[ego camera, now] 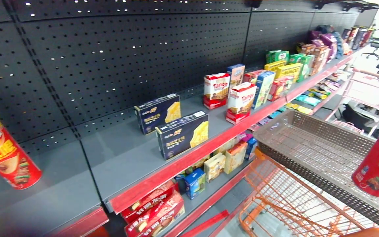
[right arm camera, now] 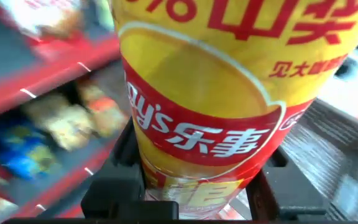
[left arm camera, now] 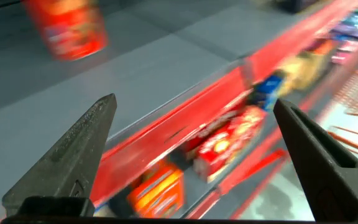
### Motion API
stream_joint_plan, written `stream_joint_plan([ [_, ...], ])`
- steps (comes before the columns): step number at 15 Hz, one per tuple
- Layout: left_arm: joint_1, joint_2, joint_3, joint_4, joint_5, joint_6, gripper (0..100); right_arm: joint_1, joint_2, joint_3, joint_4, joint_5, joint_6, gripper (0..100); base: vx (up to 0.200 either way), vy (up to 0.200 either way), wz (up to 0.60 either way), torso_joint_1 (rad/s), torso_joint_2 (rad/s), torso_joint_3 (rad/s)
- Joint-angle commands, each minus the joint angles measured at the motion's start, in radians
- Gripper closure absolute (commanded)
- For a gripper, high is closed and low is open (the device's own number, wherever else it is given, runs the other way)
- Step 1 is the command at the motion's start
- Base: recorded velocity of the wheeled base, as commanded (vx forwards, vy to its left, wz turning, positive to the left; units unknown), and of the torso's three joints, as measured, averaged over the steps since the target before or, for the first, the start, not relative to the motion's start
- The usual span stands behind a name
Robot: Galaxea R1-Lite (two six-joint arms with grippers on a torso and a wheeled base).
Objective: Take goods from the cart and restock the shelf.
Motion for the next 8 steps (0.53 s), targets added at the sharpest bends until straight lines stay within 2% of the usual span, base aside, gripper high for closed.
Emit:
stream_joint_plan([
  [1,0.001,-0.001,0.0,0.0,0.0,0.0,0,0.004,-0.054,0.026,0.002,-0.002,0.0,100,0.0,0.0,0.6,0.007,0.0,0.002],
  [8,0.001,-0.001,0.0,0.0,0.0,0.0,0,0.021,-0.074,0.049,0.025,-0.007,0.0,100,0.0,0.0,0.6,0.001,0.0,0.003],
])
